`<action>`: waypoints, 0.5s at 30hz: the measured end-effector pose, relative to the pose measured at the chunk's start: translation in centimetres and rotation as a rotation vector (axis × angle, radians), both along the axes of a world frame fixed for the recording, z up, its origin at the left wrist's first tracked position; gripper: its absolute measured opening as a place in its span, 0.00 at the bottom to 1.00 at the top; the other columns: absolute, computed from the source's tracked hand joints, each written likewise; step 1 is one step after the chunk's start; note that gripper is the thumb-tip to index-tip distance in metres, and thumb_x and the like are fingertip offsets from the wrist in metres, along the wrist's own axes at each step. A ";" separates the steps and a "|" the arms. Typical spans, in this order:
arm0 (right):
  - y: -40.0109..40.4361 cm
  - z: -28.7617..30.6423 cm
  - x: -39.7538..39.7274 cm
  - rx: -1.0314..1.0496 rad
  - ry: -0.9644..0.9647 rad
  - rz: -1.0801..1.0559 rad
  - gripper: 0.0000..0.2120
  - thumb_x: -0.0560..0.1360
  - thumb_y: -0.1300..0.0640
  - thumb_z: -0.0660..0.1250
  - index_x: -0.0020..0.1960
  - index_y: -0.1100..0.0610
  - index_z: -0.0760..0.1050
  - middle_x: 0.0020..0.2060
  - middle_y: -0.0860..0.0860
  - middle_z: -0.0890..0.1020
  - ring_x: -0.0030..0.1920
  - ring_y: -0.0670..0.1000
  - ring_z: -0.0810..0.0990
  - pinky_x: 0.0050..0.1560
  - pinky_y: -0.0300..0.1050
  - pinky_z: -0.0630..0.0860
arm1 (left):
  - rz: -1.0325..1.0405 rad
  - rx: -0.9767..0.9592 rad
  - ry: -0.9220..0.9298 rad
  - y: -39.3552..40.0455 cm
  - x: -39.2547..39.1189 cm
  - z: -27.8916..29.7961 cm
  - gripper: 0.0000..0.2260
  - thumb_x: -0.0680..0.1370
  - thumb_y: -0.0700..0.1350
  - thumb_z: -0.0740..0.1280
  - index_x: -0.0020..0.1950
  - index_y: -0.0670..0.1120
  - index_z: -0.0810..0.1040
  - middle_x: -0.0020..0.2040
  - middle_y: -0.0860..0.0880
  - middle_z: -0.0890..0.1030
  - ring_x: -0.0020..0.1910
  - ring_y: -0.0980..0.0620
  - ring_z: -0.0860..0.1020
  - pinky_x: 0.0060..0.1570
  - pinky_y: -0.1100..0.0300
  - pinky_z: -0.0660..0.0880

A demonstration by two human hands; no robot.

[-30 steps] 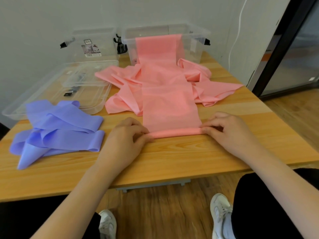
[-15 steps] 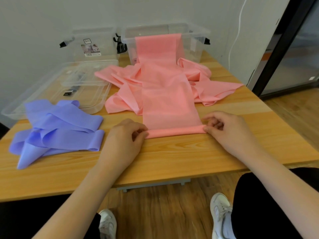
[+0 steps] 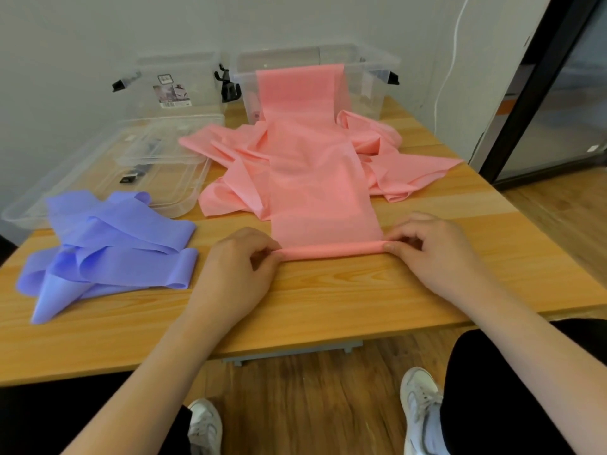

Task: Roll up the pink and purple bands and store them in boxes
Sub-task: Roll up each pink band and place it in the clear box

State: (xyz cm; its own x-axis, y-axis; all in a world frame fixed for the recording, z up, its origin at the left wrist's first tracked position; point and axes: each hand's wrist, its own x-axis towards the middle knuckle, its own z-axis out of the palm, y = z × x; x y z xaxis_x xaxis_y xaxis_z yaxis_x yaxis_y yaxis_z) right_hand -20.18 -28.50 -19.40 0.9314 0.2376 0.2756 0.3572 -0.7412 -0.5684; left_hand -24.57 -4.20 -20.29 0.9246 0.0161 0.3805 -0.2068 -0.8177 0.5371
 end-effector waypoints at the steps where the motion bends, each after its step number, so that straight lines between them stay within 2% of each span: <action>1: 0.0 0.0 0.0 0.010 0.019 0.010 0.04 0.72 0.59 0.69 0.44 0.53 0.82 0.38 0.40 0.77 0.40 0.36 0.72 0.42 0.21 0.64 | 0.008 -0.006 0.024 0.0 0.0 0.1 0.02 0.74 0.41 0.69 0.45 0.46 0.81 0.39 0.54 0.78 0.37 0.62 0.73 0.40 0.77 0.66; 3: 0.0 0.1 -0.1 0.027 0.052 0.023 0.05 0.73 0.60 0.68 0.45 0.51 0.81 0.37 0.37 0.76 0.39 0.34 0.73 0.41 0.21 0.64 | 0.029 -0.052 0.060 0.1 0.0 0.1 0.04 0.74 0.41 0.68 0.45 0.49 0.77 0.37 0.56 0.77 0.36 0.61 0.73 0.37 0.77 0.66; 6: 0.1 0.1 -0.3 0.073 0.045 0.013 0.06 0.72 0.60 0.69 0.43 0.50 0.78 0.35 0.40 0.78 0.37 0.35 0.74 0.38 0.23 0.67 | 0.033 -0.109 0.090 0.1 0.1 0.0 0.07 0.73 0.40 0.68 0.46 0.50 0.73 0.35 0.53 0.76 0.35 0.59 0.74 0.35 0.74 0.67; 9: 0.2 -0.2 -0.3 0.038 0.007 0.005 0.08 0.70 0.60 0.71 0.37 0.48 0.75 0.34 0.43 0.77 0.35 0.40 0.74 0.37 0.27 0.68 | 0.006 0.002 0.039 0.0 -0.2 -0.1 0.06 0.72 0.39 0.69 0.44 0.49 0.76 0.37 0.53 0.75 0.35 0.57 0.74 0.37 0.68 0.71; 11: 0.1 -0.3 -0.2 -0.006 -0.023 0.029 0.07 0.69 0.58 0.72 0.37 0.48 0.77 0.36 0.44 0.76 0.38 0.40 0.74 0.39 0.26 0.67 | -0.032 0.051 -0.002 0.0 -0.3 -0.1 0.04 0.72 0.39 0.70 0.44 0.47 0.80 0.42 0.51 0.76 0.37 0.55 0.75 0.40 0.59 0.74; 12: 0.0 -0.2 -0.1 -0.011 -0.014 0.050 0.05 0.69 0.57 0.72 0.38 0.49 0.79 0.38 0.43 0.76 0.40 0.40 0.74 0.41 0.26 0.66 | -0.055 0.055 0.003 0.1 -0.3 0.0 0.03 0.72 0.40 0.70 0.45 0.46 0.81 0.44 0.51 0.76 0.40 0.53 0.76 0.41 0.58 0.74; 13: -0.2 0.0 -0.1 -0.014 0.006 0.079 0.02 0.69 0.56 0.73 0.40 0.50 0.80 0.40 0.43 0.77 0.42 0.39 0.75 0.43 0.24 0.66 | -0.076 0.069 0.019 0.3 -0.3 0.1 0.04 0.72 0.42 0.71 0.46 0.46 0.82 0.45 0.52 0.76 0.42 0.53 0.76 0.43 0.60 0.73; 15: -0.5 0.1 -0.1 -0.047 0.029 0.130 0.05 0.68 0.56 0.73 0.44 0.51 0.82 0.42 0.40 0.78 0.44 0.38 0.75 0.47 0.24 0.66 | -0.110 0.108 0.035 0.5 -0.3 0.2 0.06 0.72 0.45 0.72 0.48 0.46 0.82 0.45 0.53 0.78 0.45 0.55 0.74 0.46 0.64 0.70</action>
